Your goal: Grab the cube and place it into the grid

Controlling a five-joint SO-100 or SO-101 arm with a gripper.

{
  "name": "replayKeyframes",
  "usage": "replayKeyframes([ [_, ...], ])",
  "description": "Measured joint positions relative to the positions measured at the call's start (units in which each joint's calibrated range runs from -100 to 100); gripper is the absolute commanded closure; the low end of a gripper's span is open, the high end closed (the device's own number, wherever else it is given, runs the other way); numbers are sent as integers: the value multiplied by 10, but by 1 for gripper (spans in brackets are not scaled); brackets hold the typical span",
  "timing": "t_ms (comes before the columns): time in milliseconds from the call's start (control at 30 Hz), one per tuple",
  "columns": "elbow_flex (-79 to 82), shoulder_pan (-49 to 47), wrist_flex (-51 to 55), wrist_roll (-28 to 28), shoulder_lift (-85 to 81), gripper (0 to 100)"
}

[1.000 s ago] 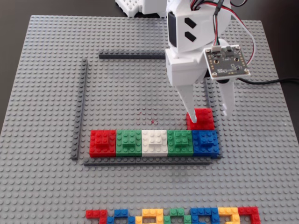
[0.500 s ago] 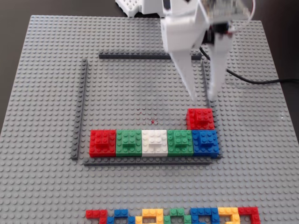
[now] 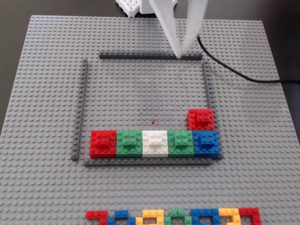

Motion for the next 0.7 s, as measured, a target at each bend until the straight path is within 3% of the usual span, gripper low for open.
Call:
replayKeyframes([
  [333,212,38,10,18,-299,100],
  [700,345,47,38,18,-409,100],
])
